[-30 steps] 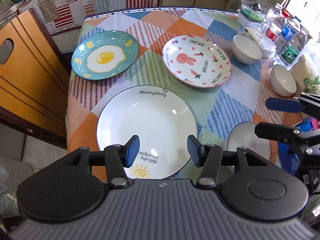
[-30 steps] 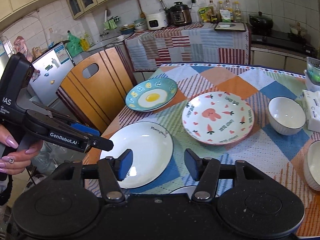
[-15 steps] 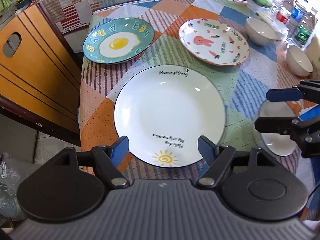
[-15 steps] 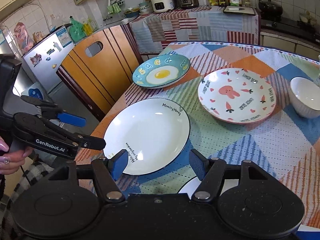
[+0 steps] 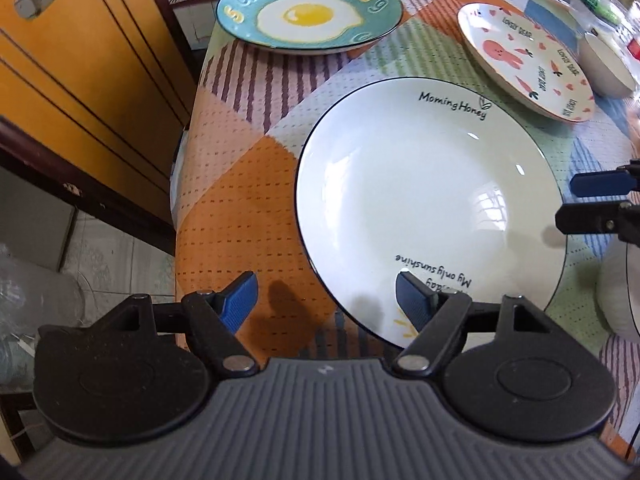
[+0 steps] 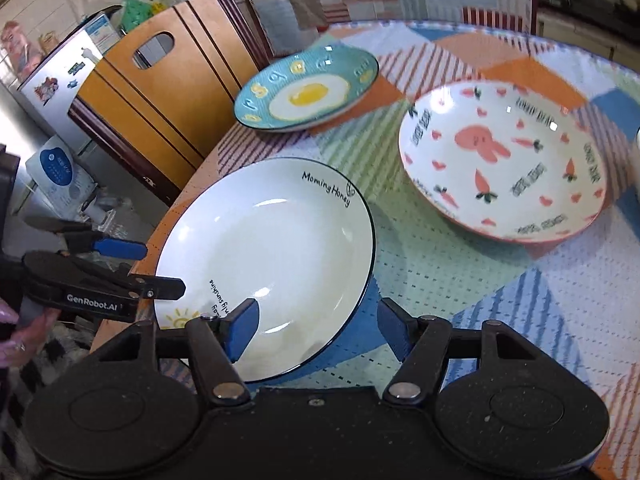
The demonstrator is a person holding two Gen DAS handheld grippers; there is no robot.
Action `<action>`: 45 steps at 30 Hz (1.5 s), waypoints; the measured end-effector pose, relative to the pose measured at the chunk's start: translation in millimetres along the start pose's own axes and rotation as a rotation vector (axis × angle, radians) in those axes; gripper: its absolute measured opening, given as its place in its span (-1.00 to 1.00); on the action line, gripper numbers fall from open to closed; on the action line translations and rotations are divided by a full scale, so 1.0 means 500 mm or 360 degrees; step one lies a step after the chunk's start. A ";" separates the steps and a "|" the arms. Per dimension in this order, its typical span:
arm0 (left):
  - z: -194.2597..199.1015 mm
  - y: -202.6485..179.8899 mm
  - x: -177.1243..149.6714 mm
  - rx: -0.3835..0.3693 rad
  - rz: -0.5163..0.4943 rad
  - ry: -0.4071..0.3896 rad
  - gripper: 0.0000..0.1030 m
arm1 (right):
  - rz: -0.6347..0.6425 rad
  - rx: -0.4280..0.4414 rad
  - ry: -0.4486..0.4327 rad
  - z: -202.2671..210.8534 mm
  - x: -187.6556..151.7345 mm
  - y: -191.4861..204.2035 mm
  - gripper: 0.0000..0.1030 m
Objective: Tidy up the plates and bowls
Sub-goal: 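Move the left gripper to the white Morning Honey plate rim and grasp it, then lift the white plate with the left gripper onto the bunny plate and release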
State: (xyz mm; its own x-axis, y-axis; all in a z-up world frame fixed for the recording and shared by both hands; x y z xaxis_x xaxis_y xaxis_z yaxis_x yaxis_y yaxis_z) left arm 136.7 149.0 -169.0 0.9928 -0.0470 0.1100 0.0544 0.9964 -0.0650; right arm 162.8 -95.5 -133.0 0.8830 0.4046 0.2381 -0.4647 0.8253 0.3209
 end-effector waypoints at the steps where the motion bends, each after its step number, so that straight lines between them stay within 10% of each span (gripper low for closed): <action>1: -0.003 0.003 -0.002 -0.0022 0.0008 -0.0007 0.45 | 0.0009 -0.0007 0.0031 -0.009 0.006 -0.003 0.03; 3: -0.006 0.016 -0.006 -0.0051 0.0100 -0.0029 0.00 | -0.0009 -0.0014 0.0077 -0.023 0.017 -0.013 -0.19; 10: -0.013 0.028 -0.005 -0.0234 0.0160 -0.0096 -0.61 | -0.0026 -0.0032 0.0142 -0.039 0.029 -0.029 -0.69; 25: -0.013 0.024 0.010 -0.0283 0.0300 0.0011 -0.58 | -0.0068 0.0193 0.0316 -0.063 0.043 -0.058 -0.61; 45: 0.162 -0.139 0.112 -0.0214 -0.0047 -0.0245 -0.56 | -0.0096 0.0211 -0.0067 0.163 0.001 -0.135 -0.59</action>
State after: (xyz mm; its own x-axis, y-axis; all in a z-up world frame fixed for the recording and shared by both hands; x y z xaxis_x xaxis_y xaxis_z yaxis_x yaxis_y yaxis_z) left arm 179.6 82.7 -78.1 0.9632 -0.0546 0.2633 0.1074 0.9758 -0.1903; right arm 189.4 -183.2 -80.0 0.9073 0.3364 0.2521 -0.4178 0.7874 0.4532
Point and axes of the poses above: each gripper's, at about its wrist camera, not at the fingertips, and z roughly against the way its jaws point, y to its left, x to its top, the point moved 2 cm from there along -z, roughly the way its jaws point, and after that the axes turned 15 degrees about y, right-handed, at the moved point
